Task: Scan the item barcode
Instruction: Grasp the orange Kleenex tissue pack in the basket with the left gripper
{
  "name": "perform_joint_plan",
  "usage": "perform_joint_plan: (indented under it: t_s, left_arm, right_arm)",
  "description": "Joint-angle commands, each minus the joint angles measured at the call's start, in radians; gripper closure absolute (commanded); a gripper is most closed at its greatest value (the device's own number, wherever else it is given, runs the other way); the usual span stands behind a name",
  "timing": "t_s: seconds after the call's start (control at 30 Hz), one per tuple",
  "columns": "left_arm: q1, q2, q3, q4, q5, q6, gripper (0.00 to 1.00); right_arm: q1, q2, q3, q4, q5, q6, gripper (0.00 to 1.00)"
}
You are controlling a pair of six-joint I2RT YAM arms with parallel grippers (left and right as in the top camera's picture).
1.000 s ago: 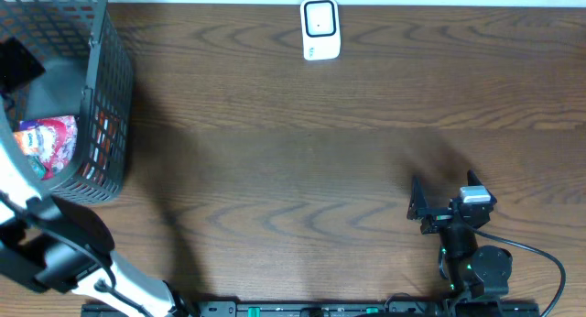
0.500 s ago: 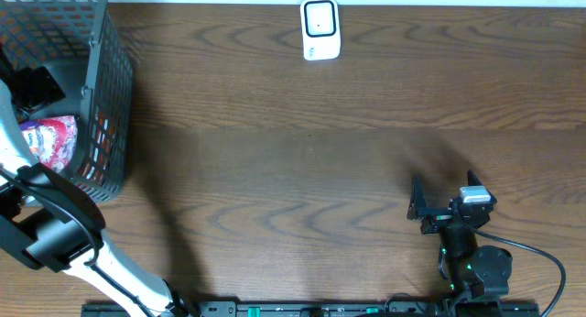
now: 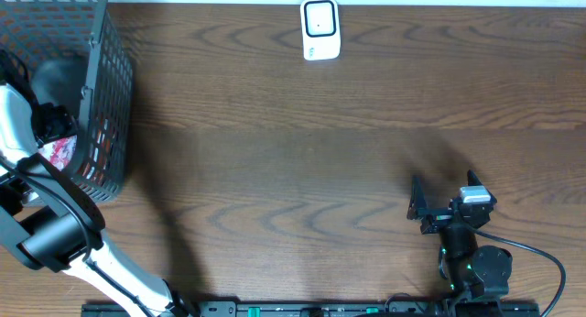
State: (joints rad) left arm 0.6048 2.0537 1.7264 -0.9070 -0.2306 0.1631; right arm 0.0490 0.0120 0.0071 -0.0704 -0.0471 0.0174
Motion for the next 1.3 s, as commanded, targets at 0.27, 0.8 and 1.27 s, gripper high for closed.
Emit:
perform_joint_plan:
  t_s: [0.27,0.8,1.27]
  left_arm:
    - [0.029,-0.007,-0.003,0.039,-0.067,-0.003,0.32]
    - [0.049,-0.004,-0.095,0.05,-0.067,-0.019,0.33]
    - [0.043,-0.044,-0.078,0.064,-0.066,-0.023,0.93]
  right_arm:
    - [-0.008,-0.005,-0.001,-0.004,0.008,0.004,0.01]
    - [-0.008,-0.005,-0.001,-0.004,0.008,0.004,0.01]
    - [-0.008,-0.005,-0.001,-0.004,0.008,0.004,0.01]
